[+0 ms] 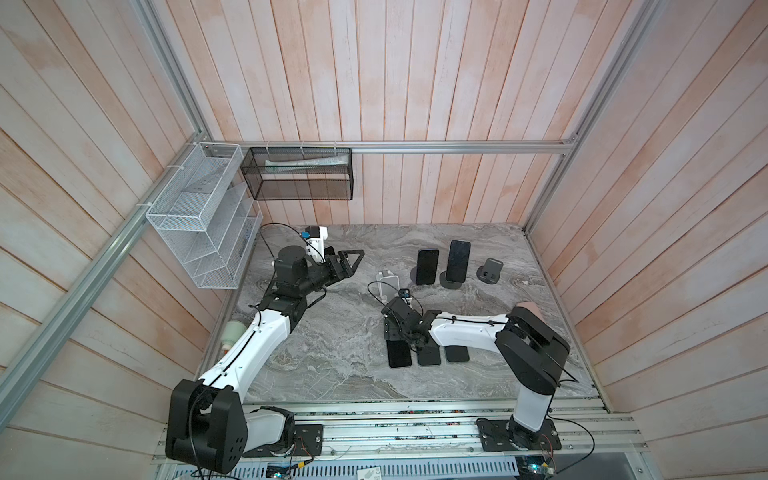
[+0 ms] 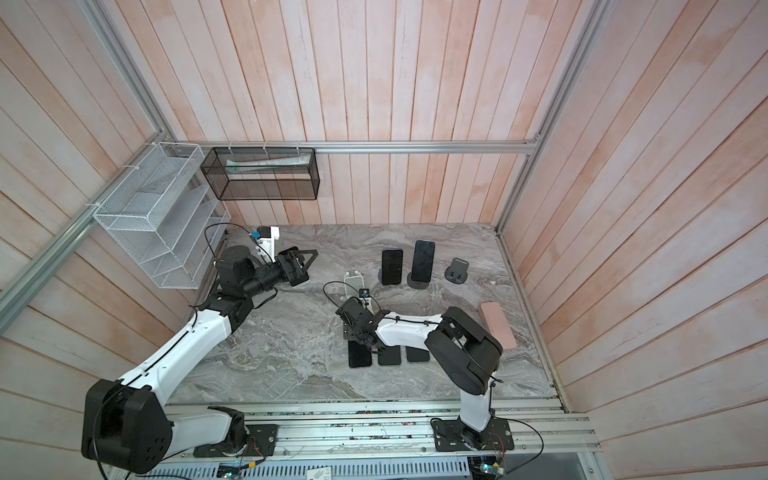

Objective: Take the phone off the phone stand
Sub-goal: 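Raise the right gripper toward the far stands while the left gripper moves inward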

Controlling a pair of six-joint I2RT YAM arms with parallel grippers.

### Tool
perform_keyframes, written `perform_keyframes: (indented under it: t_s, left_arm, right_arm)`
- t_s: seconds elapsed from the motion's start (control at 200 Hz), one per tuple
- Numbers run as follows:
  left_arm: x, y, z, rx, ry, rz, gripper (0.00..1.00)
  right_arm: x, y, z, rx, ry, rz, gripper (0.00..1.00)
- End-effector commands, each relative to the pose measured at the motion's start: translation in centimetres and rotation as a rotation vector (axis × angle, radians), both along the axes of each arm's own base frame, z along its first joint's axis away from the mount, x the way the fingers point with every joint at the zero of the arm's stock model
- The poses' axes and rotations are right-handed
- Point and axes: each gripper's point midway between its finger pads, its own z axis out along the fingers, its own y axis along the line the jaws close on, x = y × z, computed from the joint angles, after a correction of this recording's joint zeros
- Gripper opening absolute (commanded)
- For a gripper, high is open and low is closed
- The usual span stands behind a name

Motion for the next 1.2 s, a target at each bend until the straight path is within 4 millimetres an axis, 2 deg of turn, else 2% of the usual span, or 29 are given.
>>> perform_keyframes:
  t_s: [0.0, 0.115, 0.21, 0.285, 0.42, 0.525, 0.735, 1.005, 1.195]
  left_arm:
    - [0.8, 0.5, -2.0, 0.044, 0.051, 0.053, 0.92]
    - [2.2, 3.1, -4.6, 0.152, 0.142, 0.224, 0.95]
    - [2.9, 4.4, -6.3, 0.27, 0.201, 0.336, 0.95]
    - [2.8, 3.7, -7.2, 0.393, 0.205, 0.389, 0.98]
    - [2.3, 0.3, -8.5, 0.49, 0.204, 0.406, 1.0]
    - [2.1, -2.8, -9.7, 0.515, 0.22, 0.392, 1.0]
    - [2.5, -8.9, -13.4, 0.599, 0.275, 0.349, 1.0]
    - [4.0, -10.6, -17.6, 0.647, 0.354, 0.435, 1.0]
    - [4.5, -11.5, -20.1, 0.673, 0.38, 0.414, 1.0]
  right_arm:
    - [1.8, -0.4, 5.6, -0.043, -0.123, 0.03, 0.89]
    - [3.7, -2.1, 10.7, -0.104, -0.231, 0.052, 0.94]
    - [5.5, -4.7, 14.7, -0.108, -0.327, 0.04, 0.95]
    - [7.4, -7.8, 17.1, -0.085, -0.386, 0.005, 0.95]
    - [9.0, -12.4, 20.1, 0.033, -0.488, -0.059, 0.96]
    - [9.4, -14.5, 20.4, 0.099, -0.525, -0.089, 0.97]
    - [8.4, -15.9, 17.8, 0.15, -0.529, -0.097, 0.97]
    - [7.7, -17.9, 16.6, 0.18, -0.524, -0.168, 0.98]
    - [7.0, -18.3, 17.7, 0.223, -0.566, -0.18, 0.98]
